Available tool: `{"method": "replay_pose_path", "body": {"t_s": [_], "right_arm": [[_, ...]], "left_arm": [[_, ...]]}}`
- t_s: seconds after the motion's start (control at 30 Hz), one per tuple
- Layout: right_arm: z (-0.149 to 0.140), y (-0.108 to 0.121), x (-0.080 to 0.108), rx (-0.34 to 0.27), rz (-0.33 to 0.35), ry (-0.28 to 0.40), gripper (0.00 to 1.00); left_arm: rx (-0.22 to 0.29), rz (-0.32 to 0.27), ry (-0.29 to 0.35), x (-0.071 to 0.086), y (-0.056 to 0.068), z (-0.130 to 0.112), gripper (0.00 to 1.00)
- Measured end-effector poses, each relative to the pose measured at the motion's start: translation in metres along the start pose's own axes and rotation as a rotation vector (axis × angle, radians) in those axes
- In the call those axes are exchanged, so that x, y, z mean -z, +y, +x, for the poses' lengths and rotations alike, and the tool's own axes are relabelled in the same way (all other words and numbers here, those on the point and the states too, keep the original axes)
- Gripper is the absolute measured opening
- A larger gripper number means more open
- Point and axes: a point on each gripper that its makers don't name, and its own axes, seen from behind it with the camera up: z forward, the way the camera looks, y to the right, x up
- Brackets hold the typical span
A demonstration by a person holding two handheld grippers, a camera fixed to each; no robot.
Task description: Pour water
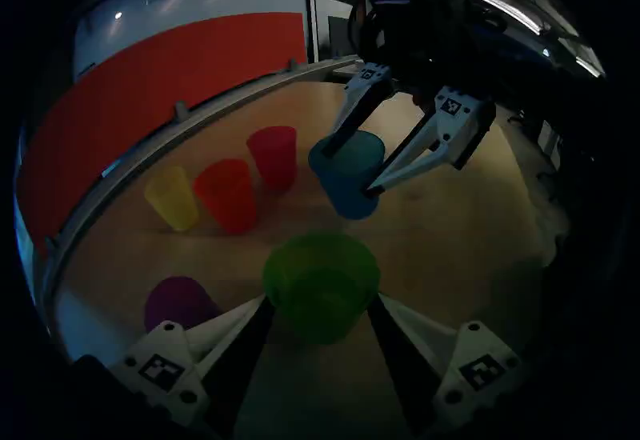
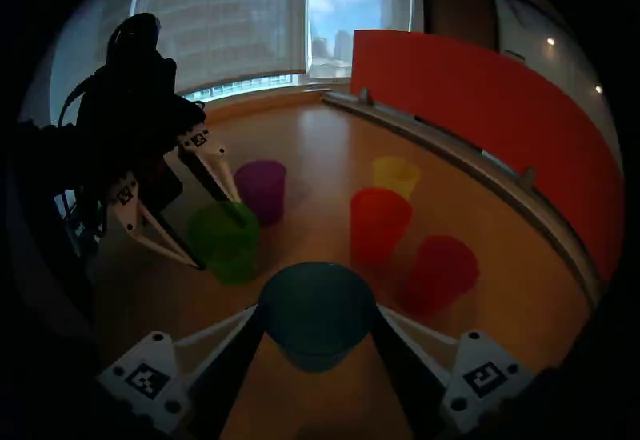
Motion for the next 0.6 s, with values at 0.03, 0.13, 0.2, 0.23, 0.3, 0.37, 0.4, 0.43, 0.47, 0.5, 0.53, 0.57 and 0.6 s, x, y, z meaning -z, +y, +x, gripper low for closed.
{"method": "replay_pose_path", "body": {"t_s": [0.03,0.13,0.2,0.23,0.3,0.37,0.4,0.43,0.47,0.5,0.53,0.57,0.6], "right_arm": [[-0.001,0.000,-0.001,0.000,0.000,-0.001,0.92],[-0.002,0.000,-0.003,-0.002,-0.001,-0.004,0.92],[-0.003,0.000,-0.003,-0.003,-0.002,-0.005,0.92],[-0.003,0.000,-0.004,-0.003,-0.002,-0.006,0.92],[-0.004,0.000,-0.004,-0.005,-0.001,-0.007,0.92],[-0.004,0.000,-0.005,-0.004,0.000,-0.007,0.92],[-0.004,0.000,-0.005,-0.004,0.000,-0.008,0.92],[-0.004,-0.001,-0.005,-0.005,0.000,-0.008,0.92],[-0.004,-0.001,-0.006,-0.006,0.000,-0.009,0.92],[-0.004,-0.001,-0.006,-0.006,0.000,-0.009,0.92],[-0.004,-0.001,-0.007,-0.006,0.000,-0.010,0.92],[-0.004,-0.001,-0.007,-0.006,0.000,-0.010,0.92],[-0.004,-0.002,-0.007,-0.006,0.000,-0.010,0.92]], "left_arm": [[0.001,0.001,0.000,0.000,0.000,-0.001,0.82],[0.005,0.002,-0.002,-0.002,-0.001,-0.003,0.82],[0.008,0.001,-0.004,-0.002,-0.001,-0.004,0.82],[0.008,0.001,-0.005,-0.003,-0.001,-0.005,0.82],[0.011,0.000,-0.007,-0.003,-0.001,-0.007,0.82],[0.015,0.000,-0.006,-0.003,-0.001,-0.009,0.82],[0.017,0.000,-0.006,-0.003,-0.001,-0.009,0.82],[0.019,0.001,-0.006,-0.003,-0.001,-0.010,0.82],[0.022,0.001,-0.005,-0.003,-0.001,-0.011,0.82],[0.024,0.002,-0.005,-0.003,-0.002,-0.012,0.82],[0.025,0.003,-0.005,-0.003,-0.002,-0.012,0.82],[0.027,0.004,-0.004,-0.002,-0.002,-0.013,0.82],[0.028,0.005,-0.004,-0.002,-0.003,-0.013,0.82]]}}
